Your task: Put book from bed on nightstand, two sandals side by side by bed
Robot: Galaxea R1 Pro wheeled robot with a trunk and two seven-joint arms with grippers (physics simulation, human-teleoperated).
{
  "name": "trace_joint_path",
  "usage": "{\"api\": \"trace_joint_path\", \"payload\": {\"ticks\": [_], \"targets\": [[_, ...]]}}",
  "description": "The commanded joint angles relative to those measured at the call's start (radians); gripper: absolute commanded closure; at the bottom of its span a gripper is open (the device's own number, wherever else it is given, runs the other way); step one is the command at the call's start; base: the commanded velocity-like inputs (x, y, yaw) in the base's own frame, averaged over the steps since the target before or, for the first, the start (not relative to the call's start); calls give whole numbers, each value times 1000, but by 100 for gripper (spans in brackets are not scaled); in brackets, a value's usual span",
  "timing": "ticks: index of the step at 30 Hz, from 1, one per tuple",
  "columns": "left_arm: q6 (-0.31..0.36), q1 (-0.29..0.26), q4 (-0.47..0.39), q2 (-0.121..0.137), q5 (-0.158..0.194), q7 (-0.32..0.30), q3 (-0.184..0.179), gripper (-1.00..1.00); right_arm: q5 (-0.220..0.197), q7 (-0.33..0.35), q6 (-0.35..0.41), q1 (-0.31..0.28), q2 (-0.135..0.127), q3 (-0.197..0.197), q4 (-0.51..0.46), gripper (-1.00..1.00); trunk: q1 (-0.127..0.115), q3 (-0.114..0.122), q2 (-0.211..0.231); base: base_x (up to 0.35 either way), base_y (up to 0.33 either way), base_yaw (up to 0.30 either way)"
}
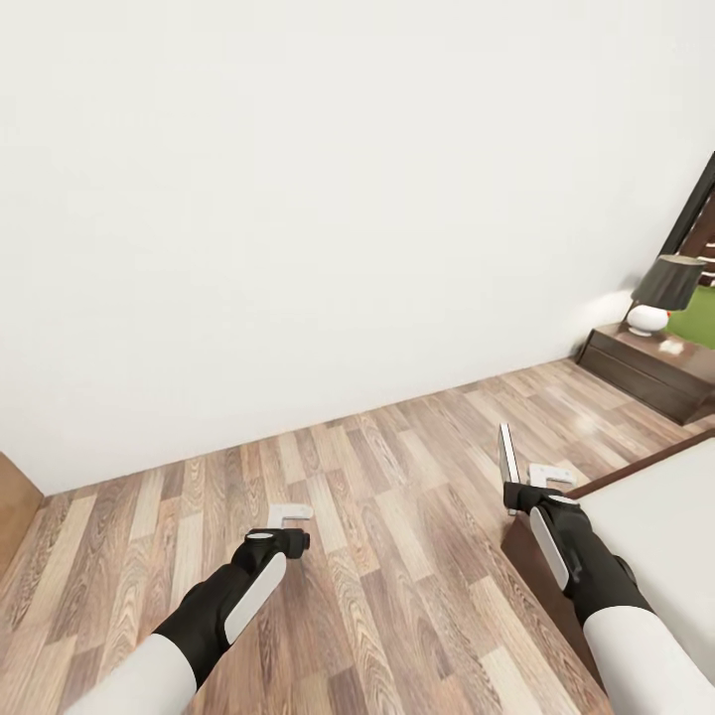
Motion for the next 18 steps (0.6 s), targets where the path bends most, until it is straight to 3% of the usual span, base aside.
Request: {"api": "trace_joint_path", "payload": {"ticks": [1, 18], "targets": [[2, -1, -1, 1, 9, 9, -4, -100, -11, -8, 4, 0, 0, 1, -1, 100, -4, 4, 6, 0, 0, 0], [2, -1, -1, 1, 9, 9, -3, -100, -11, -8, 7, 0, -1, 35, 0, 100, -69, 85, 125, 0, 0, 0]]}}
